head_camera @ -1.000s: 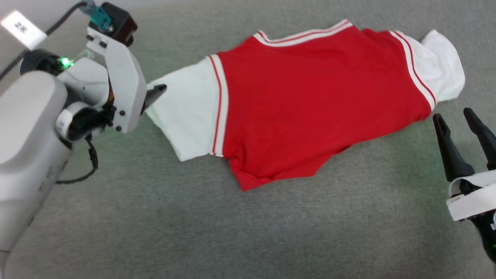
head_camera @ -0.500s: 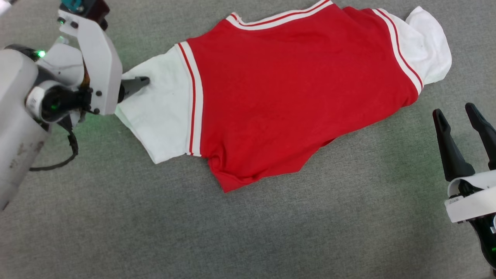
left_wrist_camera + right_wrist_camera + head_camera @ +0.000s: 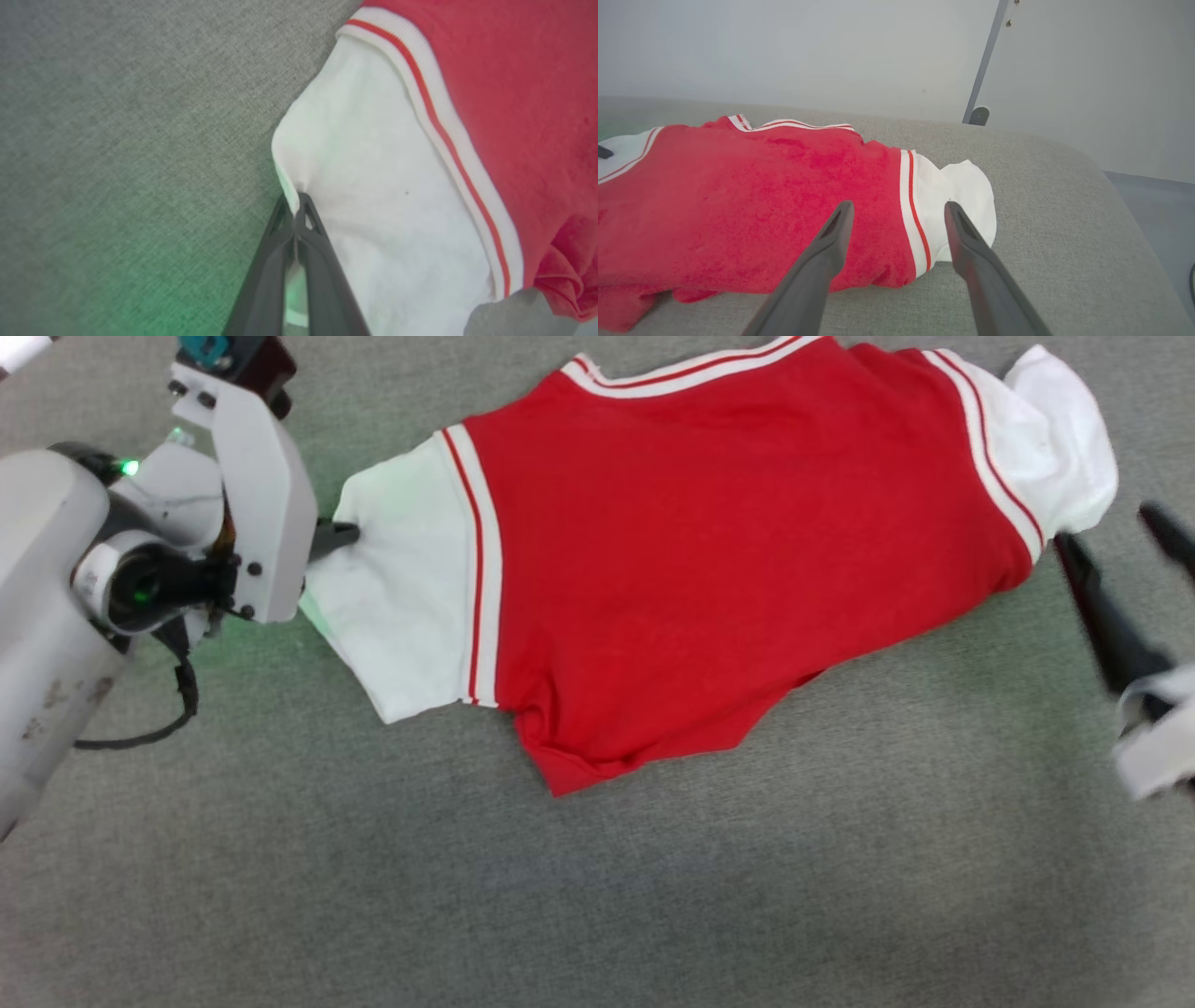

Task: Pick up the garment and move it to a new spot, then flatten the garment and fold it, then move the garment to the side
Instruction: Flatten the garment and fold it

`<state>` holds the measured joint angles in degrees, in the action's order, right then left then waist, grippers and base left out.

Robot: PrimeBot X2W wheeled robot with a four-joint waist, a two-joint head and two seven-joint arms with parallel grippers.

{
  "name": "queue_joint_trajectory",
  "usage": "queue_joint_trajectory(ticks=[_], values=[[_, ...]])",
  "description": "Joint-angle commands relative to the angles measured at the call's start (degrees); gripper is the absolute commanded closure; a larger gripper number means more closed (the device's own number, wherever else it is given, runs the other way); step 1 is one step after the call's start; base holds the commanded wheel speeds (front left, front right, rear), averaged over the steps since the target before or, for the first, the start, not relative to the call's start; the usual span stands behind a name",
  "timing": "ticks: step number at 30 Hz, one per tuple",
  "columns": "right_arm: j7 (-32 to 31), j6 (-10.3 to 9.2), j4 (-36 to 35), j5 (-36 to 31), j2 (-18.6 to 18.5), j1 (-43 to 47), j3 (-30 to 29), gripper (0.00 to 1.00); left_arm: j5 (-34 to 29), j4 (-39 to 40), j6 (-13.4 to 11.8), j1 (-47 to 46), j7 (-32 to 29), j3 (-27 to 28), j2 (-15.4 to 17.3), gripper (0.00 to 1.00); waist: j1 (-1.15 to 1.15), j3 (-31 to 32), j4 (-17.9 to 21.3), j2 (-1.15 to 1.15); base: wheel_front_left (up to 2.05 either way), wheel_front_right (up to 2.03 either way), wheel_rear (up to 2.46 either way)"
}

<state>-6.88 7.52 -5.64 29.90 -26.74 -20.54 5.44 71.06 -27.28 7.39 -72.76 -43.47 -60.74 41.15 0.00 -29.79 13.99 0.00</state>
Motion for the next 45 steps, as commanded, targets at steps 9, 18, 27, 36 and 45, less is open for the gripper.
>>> queue_joint_trajectory(ticks=[9, 18, 27, 36, 45], values=[[-22.3, -0.06, 11.7, 11.1, -15.7, -21.9, 10.0, 0.00, 1.6, 1.9, 0.2, -1.3, 2.7, -5.6, -3.1, 1.00, 0.00, -2.3, -4.9, 0.00, 0.00, 0.00, 0.00], [-30.5, -0.06, 25.2, 14.6, -23.0, -36.9, 18.5, 0.00, 3.6, 3.4, 0.1, -4.4, 5.7, -9.2, -4.6, 1.00, 0.00, -4.5, -9.8, 0.00, 0.00, 0.00, 0.00], [-34.4, -0.06, 32.0, 17.9, -23.8, -43.5, 27.8, 0.00, 5.4, 4.2, 0.0, -6.0, 7.7, -11.7, -5.0, 1.00, 0.00, -6.8, -11.9, 0.00, 0.00, 0.00, 0.00], [-32.5, -0.07, 34.8, 20.7, -24.7, -45.8, 35.9, 0.00, 6.2, 5.2, -0.1, -6.9, 8.6, -13.2, -5.6, 1.00, 0.00, -8.2, -12.5, 0.00, 0.00, 0.00, 0.00], [-29.2, -0.08, 36.8, 22.2, -25.0, -47.5, 40.6, 1.00, 7.7, 5.1, -0.2, -7.4, 10.4, -13.5, -6.1, 1.00, 0.00, -8.4, -12.7, 0.00, 0.00, 0.00, 0.00]])
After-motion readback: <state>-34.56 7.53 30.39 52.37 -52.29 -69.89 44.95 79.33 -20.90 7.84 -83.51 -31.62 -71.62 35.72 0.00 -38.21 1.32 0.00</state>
